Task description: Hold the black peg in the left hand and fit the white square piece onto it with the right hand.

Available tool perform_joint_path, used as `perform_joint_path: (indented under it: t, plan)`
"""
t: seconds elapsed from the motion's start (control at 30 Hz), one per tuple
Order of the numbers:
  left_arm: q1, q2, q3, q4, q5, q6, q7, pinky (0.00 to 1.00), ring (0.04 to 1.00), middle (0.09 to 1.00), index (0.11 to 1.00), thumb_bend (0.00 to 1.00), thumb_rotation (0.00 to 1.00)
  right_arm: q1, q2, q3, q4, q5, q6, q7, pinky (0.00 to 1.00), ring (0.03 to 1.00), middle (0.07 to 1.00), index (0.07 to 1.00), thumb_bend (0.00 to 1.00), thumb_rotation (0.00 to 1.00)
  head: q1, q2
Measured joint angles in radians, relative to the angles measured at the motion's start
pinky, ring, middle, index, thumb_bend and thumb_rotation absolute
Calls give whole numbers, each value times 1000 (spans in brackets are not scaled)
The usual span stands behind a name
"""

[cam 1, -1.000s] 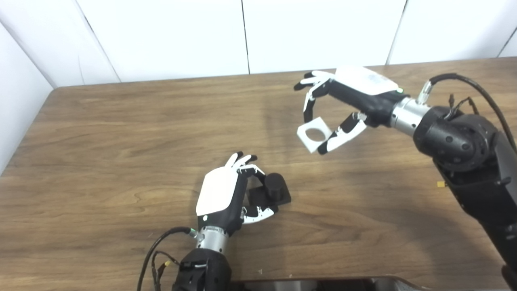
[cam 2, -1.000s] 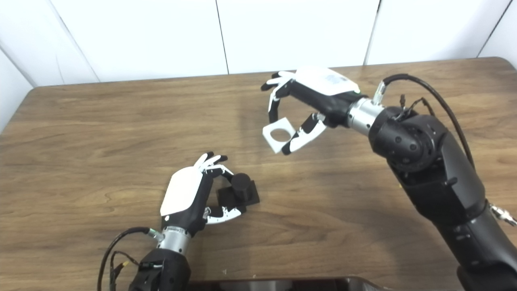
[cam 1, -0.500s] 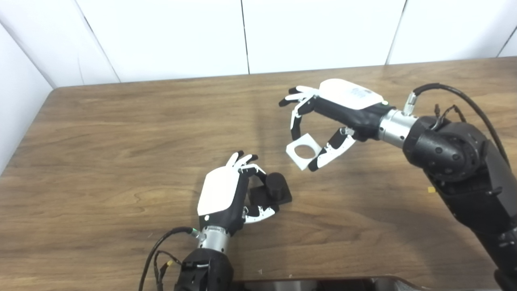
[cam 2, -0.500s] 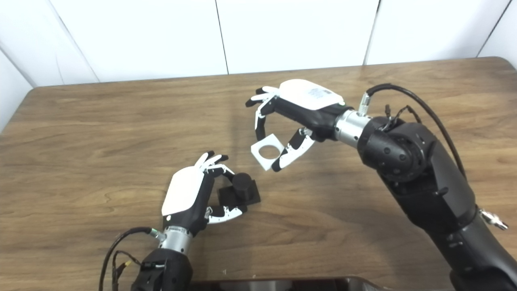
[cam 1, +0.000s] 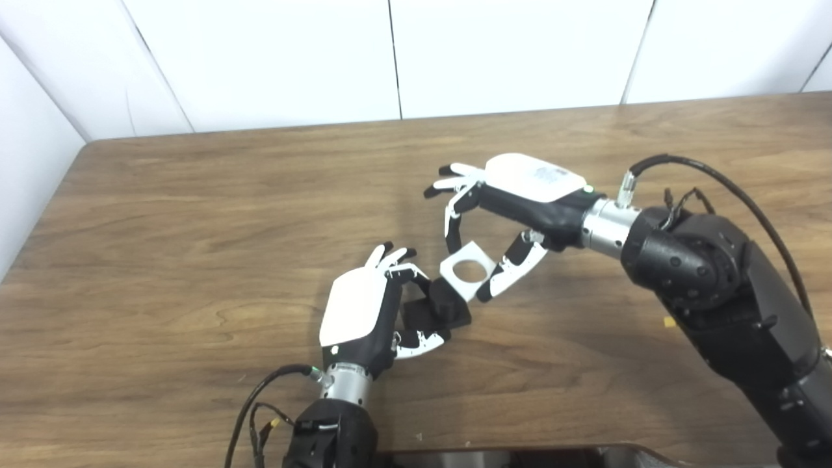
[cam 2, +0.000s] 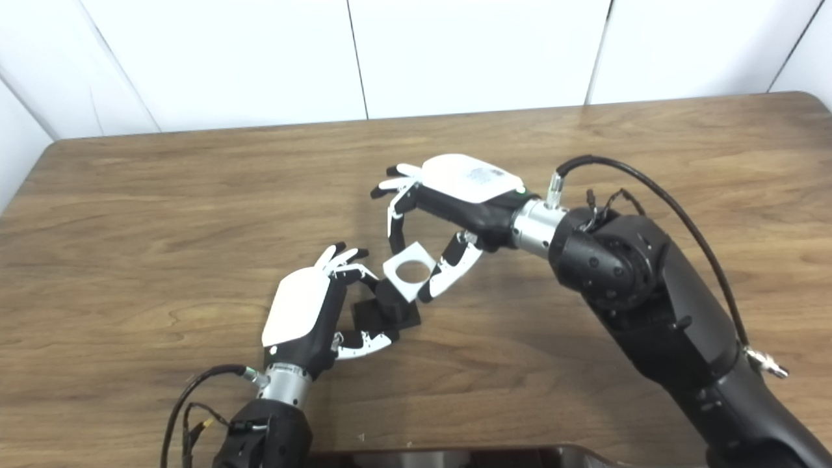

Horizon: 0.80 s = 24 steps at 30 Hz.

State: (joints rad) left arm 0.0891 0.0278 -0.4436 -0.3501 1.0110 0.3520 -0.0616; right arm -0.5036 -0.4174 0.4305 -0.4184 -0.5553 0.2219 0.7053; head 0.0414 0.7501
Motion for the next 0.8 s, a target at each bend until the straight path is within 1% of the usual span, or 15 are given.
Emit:
perform_joint_path:
  t: [0.23,0.53,0.67,0.8]
  plan:
    - [-1,-3,-2,0,0,1,-6,758,967,877,488,507,78,2,10,4,2,-6,-1,0,894,990,909,490,525,148,9,2]
    - [-2,-7,-7,-1,1,1,-13,754,961,873,487,506,78,19,18,6,6,-20,-7,0,892,990,912,491,525,148,12,3]
    - [-2,-7,-8,-1,4,1,-14,752,966,876,488,506,79,36,27,6,22,-25,-30,-5,899,989,912,491,525,148,15,-2]
    - [-2,-8,-8,-1,4,1,-15,768,966,875,488,506,78,40,38,4,36,-27,-37,-7,901,993,914,491,525,148,17,-2]
